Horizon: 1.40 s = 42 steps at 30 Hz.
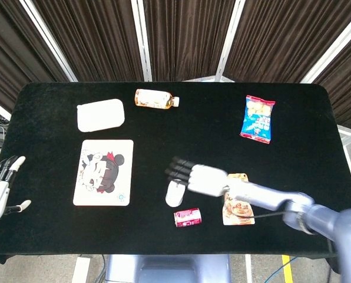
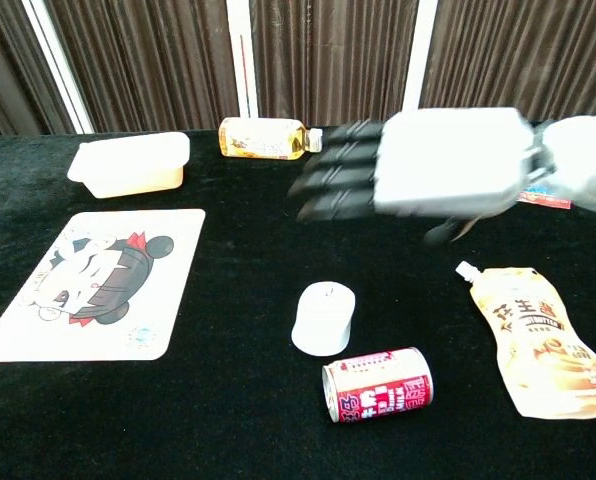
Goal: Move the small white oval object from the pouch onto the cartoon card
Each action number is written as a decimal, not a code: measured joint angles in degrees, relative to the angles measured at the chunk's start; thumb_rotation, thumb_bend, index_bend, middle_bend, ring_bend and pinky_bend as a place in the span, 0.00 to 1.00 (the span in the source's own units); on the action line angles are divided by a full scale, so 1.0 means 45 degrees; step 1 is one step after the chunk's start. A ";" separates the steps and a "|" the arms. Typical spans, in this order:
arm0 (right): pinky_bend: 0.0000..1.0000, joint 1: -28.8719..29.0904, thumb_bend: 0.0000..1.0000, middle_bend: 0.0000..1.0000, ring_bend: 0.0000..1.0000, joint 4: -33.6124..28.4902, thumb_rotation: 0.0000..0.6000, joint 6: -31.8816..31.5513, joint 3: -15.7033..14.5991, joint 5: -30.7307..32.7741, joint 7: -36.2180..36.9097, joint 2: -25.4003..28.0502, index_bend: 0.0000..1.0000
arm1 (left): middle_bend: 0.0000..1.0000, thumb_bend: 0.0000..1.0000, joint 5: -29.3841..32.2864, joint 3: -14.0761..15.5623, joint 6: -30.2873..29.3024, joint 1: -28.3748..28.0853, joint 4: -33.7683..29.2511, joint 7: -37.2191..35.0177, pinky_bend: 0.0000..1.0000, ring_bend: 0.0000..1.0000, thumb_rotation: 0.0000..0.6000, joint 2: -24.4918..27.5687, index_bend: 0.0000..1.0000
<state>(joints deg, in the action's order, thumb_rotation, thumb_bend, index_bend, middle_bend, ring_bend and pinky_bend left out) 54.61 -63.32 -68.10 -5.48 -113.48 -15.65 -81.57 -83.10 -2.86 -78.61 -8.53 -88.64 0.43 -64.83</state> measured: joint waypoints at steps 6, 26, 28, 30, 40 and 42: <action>0.01 -0.2780 0.00 0.00 0.00 -0.1546 1.00 -0.2071 0.0359 0.2645 0.0731 0.1660 0.00 | 0.00 0.00 -0.1635 0.0391 -0.0448 -0.0141 0.0783 -0.0987 0.00 0.00 1.00 -0.0264 0.00; 0.00 -0.8706 0.00 0.00 0.00 -0.6401 1.00 -0.4674 0.0007 0.7399 0.3460 0.4880 0.00 | 0.00 0.00 -0.6317 0.0331 0.1992 -0.4732 0.1069 0.0595 0.00 0.00 1.00 -0.1376 0.00; 0.00 -0.8948 0.00 0.00 0.00 -0.6427 1.00 -0.4765 0.0066 0.7522 0.3293 0.4776 0.00 | 0.00 0.00 -0.6820 0.0147 0.2549 -0.5649 0.1262 0.0719 0.00 0.00 1.00 -0.1820 0.00; 0.00 -0.9054 0.00 0.00 0.00 -0.6362 1.00 -0.4777 0.0146 0.7613 0.3178 0.4674 0.00 | 0.00 0.00 -0.7323 -0.0033 0.3134 -0.6587 0.1593 0.0877 0.00 0.00 1.00 -0.2313 0.01; 0.00 -0.9379 0.00 0.00 0.00 -0.5680 1.00 -0.4533 0.0626 0.7898 0.2986 0.4195 0.00 | 0.00 0.00 -0.8955 -0.0436 0.6132 -1.0073 0.4214 0.2582 0.00 0.00 1.00 -0.4623 0.03; 0.00 -0.9414 0.00 0.00 0.00 -0.5569 1.00 -0.4458 0.0698 0.7925 0.2988 0.4175 0.00 | 0.00 0.00 -0.9120 -0.0407 0.6706 -1.0734 0.4748 0.2713 0.00 0.00 1.00 -0.5096 0.03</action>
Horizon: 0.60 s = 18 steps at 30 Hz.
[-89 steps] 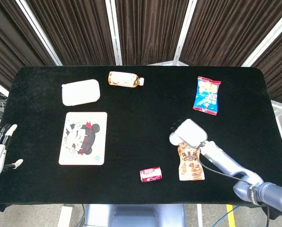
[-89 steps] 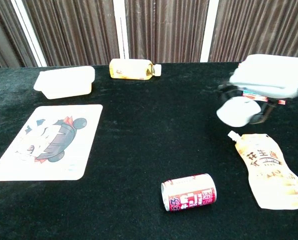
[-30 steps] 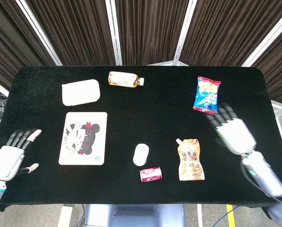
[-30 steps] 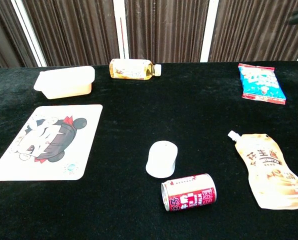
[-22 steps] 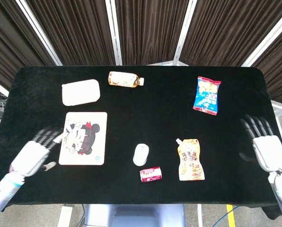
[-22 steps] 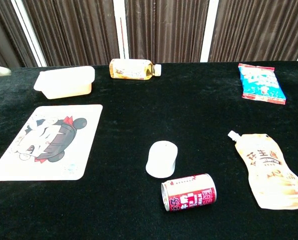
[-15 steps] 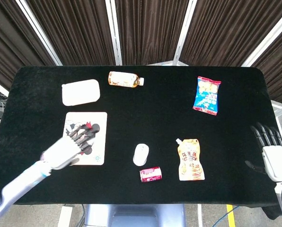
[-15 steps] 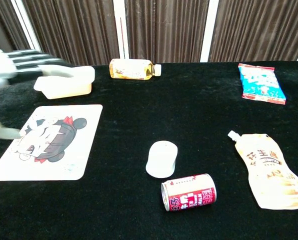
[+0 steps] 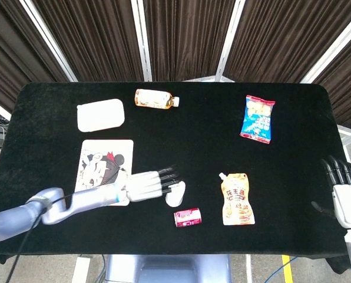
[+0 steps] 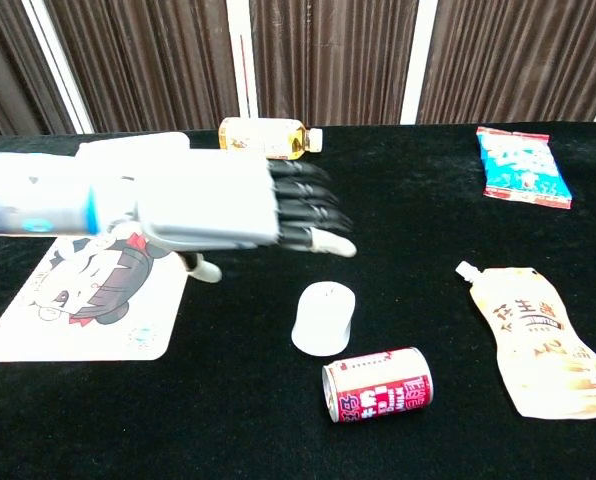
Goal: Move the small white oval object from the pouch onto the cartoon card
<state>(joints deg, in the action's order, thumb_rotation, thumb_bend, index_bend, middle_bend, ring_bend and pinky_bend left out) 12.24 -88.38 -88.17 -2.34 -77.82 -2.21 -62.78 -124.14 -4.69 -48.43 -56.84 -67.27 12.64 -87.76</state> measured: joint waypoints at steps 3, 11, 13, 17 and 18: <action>0.00 -0.0069 0.00 0.00 0.00 0.0138 1.00 0.0103 0.0101 0.0020 0.0062 -0.0025 0.00 | 0.00 0.00 -0.0209 0.0162 0.0573 -0.0834 0.0747 0.0036 0.00 0.00 1.00 -0.0715 0.04; 0.00 -0.0227 0.00 0.00 0.00 0.0347 1.00 0.0319 0.0400 0.0111 0.0305 -0.0002 0.00 | 0.00 0.00 -0.0228 0.0575 0.0905 -0.1955 0.2248 -0.0241 0.00 0.00 1.00 -0.2211 0.05; 0.00 -0.0254 0.00 0.00 0.00 0.0376 1.00 0.0399 0.0462 0.0140 0.0363 0.0010 0.00 | 0.00 0.00 -0.0156 0.0662 0.0887 -0.2196 0.2523 -0.0350 0.00 0.00 1.00 -0.2478 0.06; 0.00 -0.0288 0.00 0.00 0.00 0.0432 1.00 0.0550 0.0568 0.0146 0.0436 0.0025 0.00 | 0.05 0.00 -0.0046 0.0847 0.0935 -0.2555 0.2873 -0.0463 0.04 0.06 1.00 -0.2874 0.13; 0.00 -0.0300 0.00 0.00 0.00 0.0445 1.00 0.0573 0.0595 0.0145 0.0453 0.0029 0.00 | 0.08 0.00 -0.0013 0.0915 0.0946 -0.2642 0.2980 -0.0482 0.06 0.09 1.00 -0.3006 0.16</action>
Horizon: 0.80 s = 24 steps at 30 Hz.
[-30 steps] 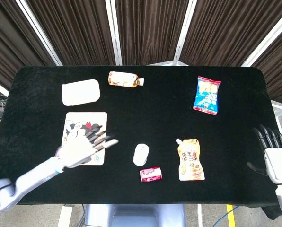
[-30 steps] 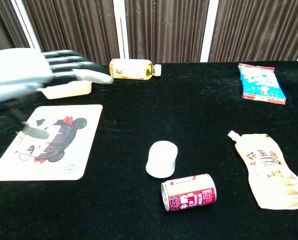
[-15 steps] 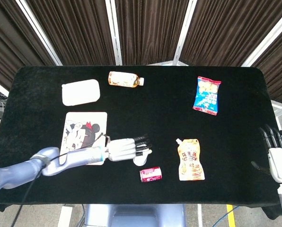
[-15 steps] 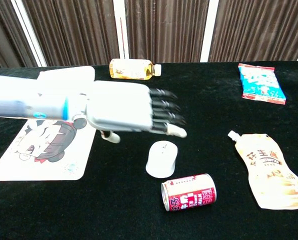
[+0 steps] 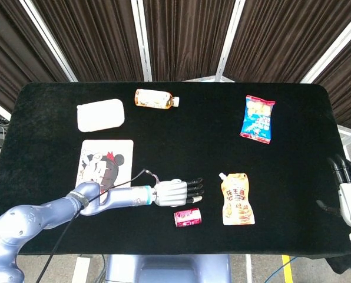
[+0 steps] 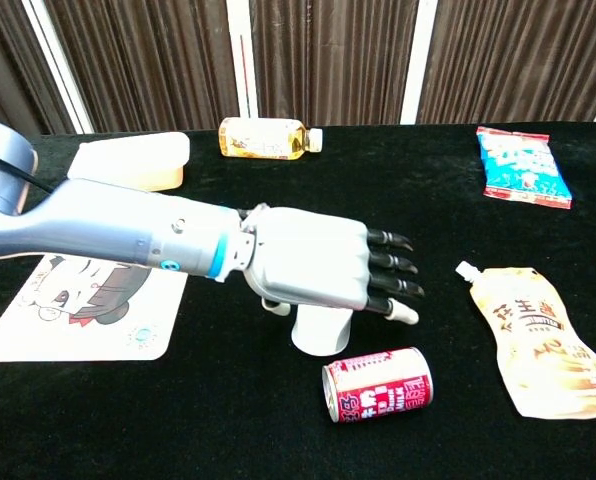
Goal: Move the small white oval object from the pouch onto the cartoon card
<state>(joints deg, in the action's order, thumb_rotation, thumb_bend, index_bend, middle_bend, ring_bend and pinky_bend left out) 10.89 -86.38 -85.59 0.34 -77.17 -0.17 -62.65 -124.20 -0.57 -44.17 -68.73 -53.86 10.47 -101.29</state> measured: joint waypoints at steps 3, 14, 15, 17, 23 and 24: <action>0.00 -0.0046 0.00 0.00 0.00 0.0027 1.00 0.0057 0.0090 -0.0011 0.0082 0.0017 0.00 | 0.27 0.00 0.0035 0.0234 0.0006 -0.0202 0.0261 -0.0018 0.21 0.25 1.00 -0.0319 0.37; 0.00 -0.0200 0.00 0.00 0.00 -0.0004 1.00 0.0150 0.0274 -0.0235 0.0333 0.0115 0.00 | 0.52 0.00 0.0165 0.0914 -0.0492 -0.0467 0.0679 0.0114 0.40 0.46 1.00 -0.0657 0.66; 0.00 -0.0209 0.00 0.00 0.00 -0.0011 1.00 0.0151 0.0281 -0.0266 0.0338 0.0120 0.00 | 0.52 0.00 0.0163 0.0981 -0.0656 -0.0460 0.0675 0.0113 0.40 0.46 1.00 -0.0597 0.66; 0.00 -0.0233 0.00 0.00 0.00 -0.0037 1.00 0.0152 0.0301 -0.0343 0.0325 0.0126 0.00 | 0.52 0.00 0.0137 0.1099 -0.0962 -0.0442 0.0655 0.0089 0.40 0.46 1.00 -0.0462 0.66; 0.00 -0.0290 0.00 0.00 0.00 -0.0139 1.00 0.0236 0.0323 -0.0477 0.0151 0.0112 0.00 | 0.52 0.00 -0.0055 0.1674 -0.2464 -0.0239 0.0549 -0.0168 0.41 0.46 1.00 0.0452 0.67; 0.00 -0.0297 0.00 0.00 0.00 -0.0152 1.00 0.0248 0.0325 -0.0490 0.0107 0.0104 0.00 | 0.52 0.00 -0.0098 0.1825 -0.2828 -0.0149 0.0539 -0.0252 0.41 0.46 1.00 0.0716 0.67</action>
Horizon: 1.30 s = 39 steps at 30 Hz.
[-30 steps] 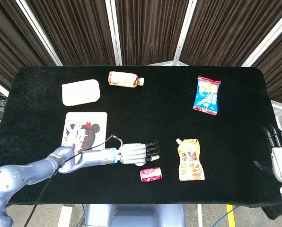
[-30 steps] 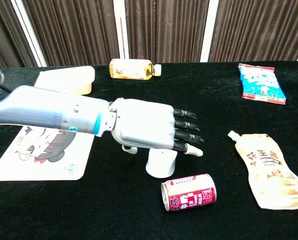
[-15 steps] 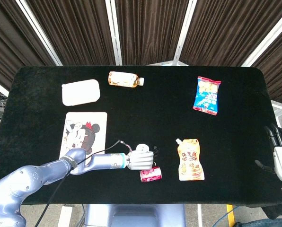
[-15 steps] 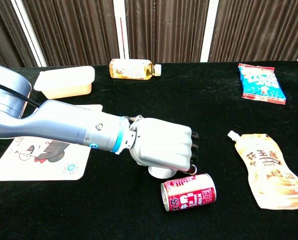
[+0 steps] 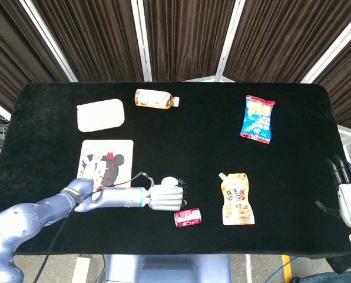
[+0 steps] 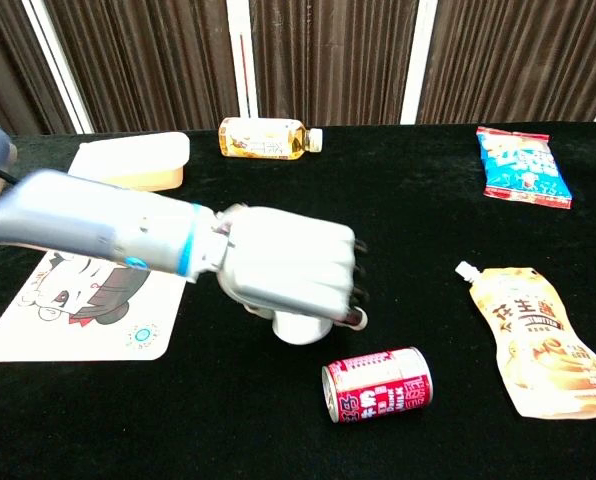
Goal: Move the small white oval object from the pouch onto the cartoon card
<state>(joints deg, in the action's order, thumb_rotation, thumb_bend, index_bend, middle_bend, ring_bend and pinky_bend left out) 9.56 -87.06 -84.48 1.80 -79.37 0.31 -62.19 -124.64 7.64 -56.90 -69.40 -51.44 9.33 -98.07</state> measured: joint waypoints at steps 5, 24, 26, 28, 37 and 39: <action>0.00 -0.0035 0.00 0.00 0.00 -0.0093 1.00 0.0067 0.0007 -0.0079 -0.0314 -0.0079 0.00 | 0.52 0.00 -0.0242 0.0819 -0.1591 0.0545 0.0095 -0.0487 0.41 0.46 1.00 0.1170 0.67; 0.00 -0.0004 0.00 0.00 0.00 -0.0678 1.00 0.0421 0.0181 -0.0112 -0.1738 -0.0476 0.00 | 0.52 0.00 -0.0833 0.3301 -0.5522 0.3384 0.5501 -0.2700 0.43 0.47 1.00 0.2189 0.68; 0.00 -0.0004 0.00 0.00 0.00 -0.0693 1.00 0.0466 0.0203 -0.0099 -0.1770 -0.0493 0.00 | 0.52 0.00 -0.0863 0.3447 -0.5656 0.3546 0.6004 -0.2863 0.43 0.47 1.00 0.1984 0.68; 0.00 -0.0004 0.00 0.00 0.00 -0.0691 1.00 0.0513 0.0214 -0.0096 -0.1785 -0.0505 0.00 | 0.52 0.00 -0.0901 0.3611 -0.5777 0.3713 0.6502 -0.3015 0.43 0.47 1.00 0.1755 0.67; 0.00 -0.0030 0.00 0.00 0.00 -0.0592 1.00 0.0617 0.0259 -0.0135 -0.1784 -0.0538 0.00 | 0.00 0.00 -0.0813 0.3921 -0.5977 0.4170 0.7823 -0.3234 0.07 0.01 1.00 0.1007 0.01; 0.00 -0.0046 0.00 0.00 0.00 -0.0609 1.00 0.0595 0.0260 -0.0194 -0.1795 -0.0542 0.00 | 0.00 0.00 -0.0728 0.3940 -0.5896 0.4195 0.8029 -0.3207 0.02 0.00 1.00 0.0910 0.00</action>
<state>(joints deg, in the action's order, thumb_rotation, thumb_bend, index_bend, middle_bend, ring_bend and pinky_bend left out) 9.35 -89.80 -81.80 2.97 -80.25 -7.77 -64.62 -127.91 25.37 -83.43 -50.52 -15.30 -5.10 -93.97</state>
